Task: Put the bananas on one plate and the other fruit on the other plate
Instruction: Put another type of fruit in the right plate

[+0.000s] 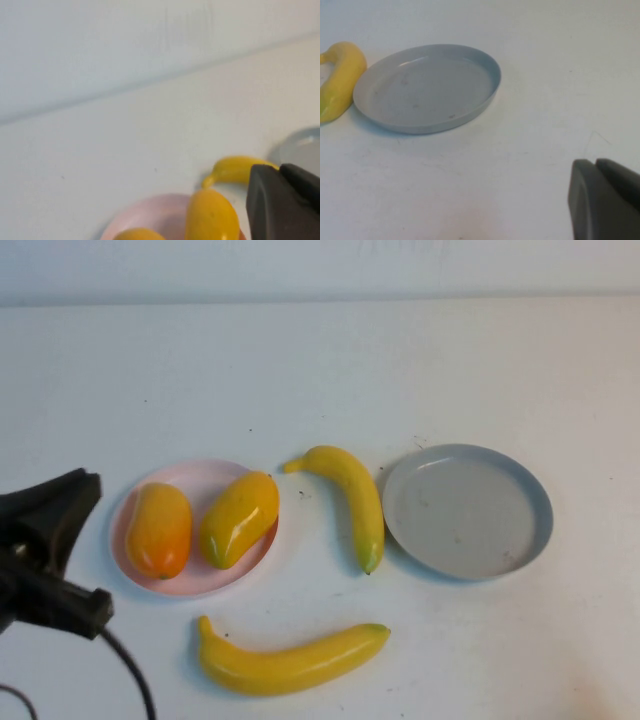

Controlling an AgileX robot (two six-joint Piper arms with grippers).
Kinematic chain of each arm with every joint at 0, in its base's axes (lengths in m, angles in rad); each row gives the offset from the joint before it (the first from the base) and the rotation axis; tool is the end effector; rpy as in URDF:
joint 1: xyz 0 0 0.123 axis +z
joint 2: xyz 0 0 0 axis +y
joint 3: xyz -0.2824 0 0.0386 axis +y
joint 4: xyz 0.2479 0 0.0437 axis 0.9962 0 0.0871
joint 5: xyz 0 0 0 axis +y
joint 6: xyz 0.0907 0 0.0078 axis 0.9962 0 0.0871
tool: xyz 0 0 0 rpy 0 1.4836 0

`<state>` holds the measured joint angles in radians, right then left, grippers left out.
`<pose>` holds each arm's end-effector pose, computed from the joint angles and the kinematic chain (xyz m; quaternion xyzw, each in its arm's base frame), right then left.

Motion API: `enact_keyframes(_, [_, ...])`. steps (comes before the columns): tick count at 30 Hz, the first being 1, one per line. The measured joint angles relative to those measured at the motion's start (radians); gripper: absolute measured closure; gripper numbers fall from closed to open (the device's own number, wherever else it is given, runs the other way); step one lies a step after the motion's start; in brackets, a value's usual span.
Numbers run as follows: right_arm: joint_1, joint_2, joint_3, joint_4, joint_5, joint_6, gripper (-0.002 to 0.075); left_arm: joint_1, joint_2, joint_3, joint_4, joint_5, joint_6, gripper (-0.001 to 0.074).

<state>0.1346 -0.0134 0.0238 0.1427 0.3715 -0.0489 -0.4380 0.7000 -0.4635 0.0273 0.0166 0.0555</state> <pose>0.0514 0.0117 0.1727 -0.0356 0.8013 0.0857 0.5910 0.1357 -0.0635 0.3037 0.1964 0.7376 -0.1140 0.6360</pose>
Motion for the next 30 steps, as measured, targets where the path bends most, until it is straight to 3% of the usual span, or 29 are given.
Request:
enact_keyframes(5, [0.000,0.000,0.000,0.000,0.000,0.000,0.0743,0.096,-0.215,0.207,-0.066,-0.182,0.053,0.0732])
enact_keyframes(16, [0.000,0.000,0.000,0.000,0.000,0.000,0.0743,0.352,-0.607,0.479,-0.064,-0.202,0.052,0.0732])
enact_keyframes(23, [0.000,0.000,0.000,0.000,0.000,0.000,0.0743,0.388,-0.709,0.488,-0.060,-0.061,0.056,0.0733])
enact_keyframes(30, [0.000,0.000,0.000,0.000,0.002,0.000,0.0743,0.388,-0.710,0.488,-0.057,0.198,0.056,0.0733])
